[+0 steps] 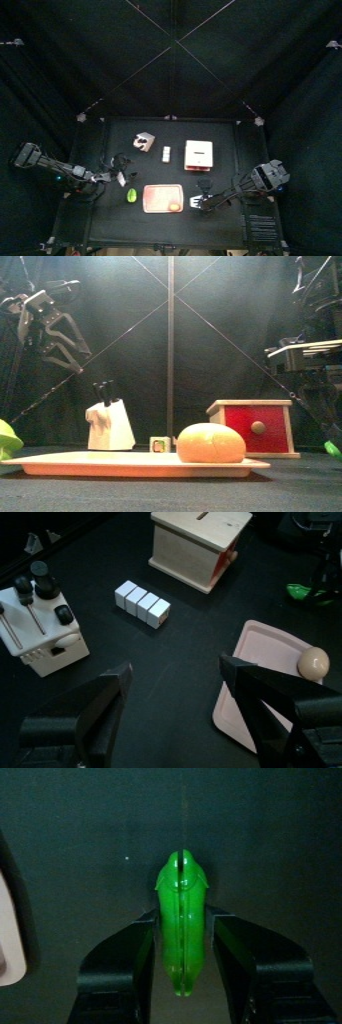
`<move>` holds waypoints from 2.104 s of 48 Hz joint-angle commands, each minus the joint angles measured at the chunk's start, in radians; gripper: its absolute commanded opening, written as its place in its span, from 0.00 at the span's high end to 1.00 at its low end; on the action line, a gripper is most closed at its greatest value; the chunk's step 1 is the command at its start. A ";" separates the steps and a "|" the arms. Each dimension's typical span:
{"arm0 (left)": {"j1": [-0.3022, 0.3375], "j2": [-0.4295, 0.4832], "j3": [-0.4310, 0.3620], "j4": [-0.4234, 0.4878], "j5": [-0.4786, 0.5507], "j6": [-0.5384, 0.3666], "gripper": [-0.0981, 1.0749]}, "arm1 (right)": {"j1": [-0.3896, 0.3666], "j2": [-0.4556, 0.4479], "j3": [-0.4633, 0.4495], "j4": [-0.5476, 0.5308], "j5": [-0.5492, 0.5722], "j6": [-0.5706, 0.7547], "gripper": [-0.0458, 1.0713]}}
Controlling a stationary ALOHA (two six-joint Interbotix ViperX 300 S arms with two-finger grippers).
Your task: Put pea right of plate
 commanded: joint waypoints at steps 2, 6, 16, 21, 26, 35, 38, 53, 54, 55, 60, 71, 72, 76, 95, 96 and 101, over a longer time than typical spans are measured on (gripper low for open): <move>0.006 -0.002 -0.012 0.003 0.003 0.002 0.06 | 0.000 -0.017 0.000 -0.003 -0.011 -0.002 0.31; 0.008 0.000 -0.011 0.003 0.002 0.002 0.06 | -0.002 -0.009 0.011 0.005 -0.020 -0.008 0.32; 0.006 0.000 -0.011 0.002 0.003 0.002 0.06 | -0.002 0.037 0.052 0.060 -0.087 -0.020 0.32; 0.008 0.000 -0.009 0.003 0.003 0.002 0.06 | -0.003 0.057 0.075 0.080 -0.166 -0.020 0.32; 0.009 0.000 -0.011 0.003 0.002 0.002 0.06 | -0.002 0.071 0.095 0.081 -0.232 -0.020 0.32; 0.011 0.000 -0.008 0.002 0.003 0.002 0.06 | -0.003 0.092 0.118 0.083 -0.261 -0.020 0.32; 0.012 -0.002 -0.008 0.003 0.003 0.002 0.06 | -0.003 0.097 0.120 0.081 -0.261 -0.020 0.32; 0.014 -0.002 -0.006 0.003 0.003 0.002 0.06 | 0.003 0.135 0.126 0.040 -0.264 -0.021 0.32; 0.014 -0.002 -0.006 0.003 0.003 0.002 0.06 | 0.005 0.138 0.126 0.035 -0.264 -0.021 0.32; 0.014 -0.002 -0.006 0.003 0.003 0.002 0.06 | 0.006 0.138 0.126 0.034 -0.264 -0.021 0.32; 0.014 -0.002 -0.006 0.002 0.003 0.002 0.06 | 0.005 0.138 0.130 0.038 -0.255 -0.021 0.32; 0.014 -0.002 -0.005 0.003 0.003 0.002 0.06 | 0.012 0.109 0.126 0.035 -0.221 -0.011 0.29; 0.014 -0.002 -0.005 0.003 0.003 0.002 0.06 | 0.012 0.104 0.124 0.035 -0.215 -0.011 0.28; 0.014 -0.002 -0.005 0.002 0.003 0.002 0.06 | 0.018 0.074 0.120 0.029 -0.187 -0.008 0.24; 0.014 -0.003 -0.005 0.003 0.003 0.002 0.06 | 0.040 -0.032 0.054 -0.012 -0.014 -0.009 0.06; 0.014 -0.003 -0.005 0.003 0.003 0.002 0.06 | 0.038 -0.035 0.048 -0.020 -0.003 -0.011 0.06; 0.015 -0.003 -0.005 0.002 0.003 0.002 0.06 | 0.037 -0.049 0.029 -0.046 0.028 -0.014 0.06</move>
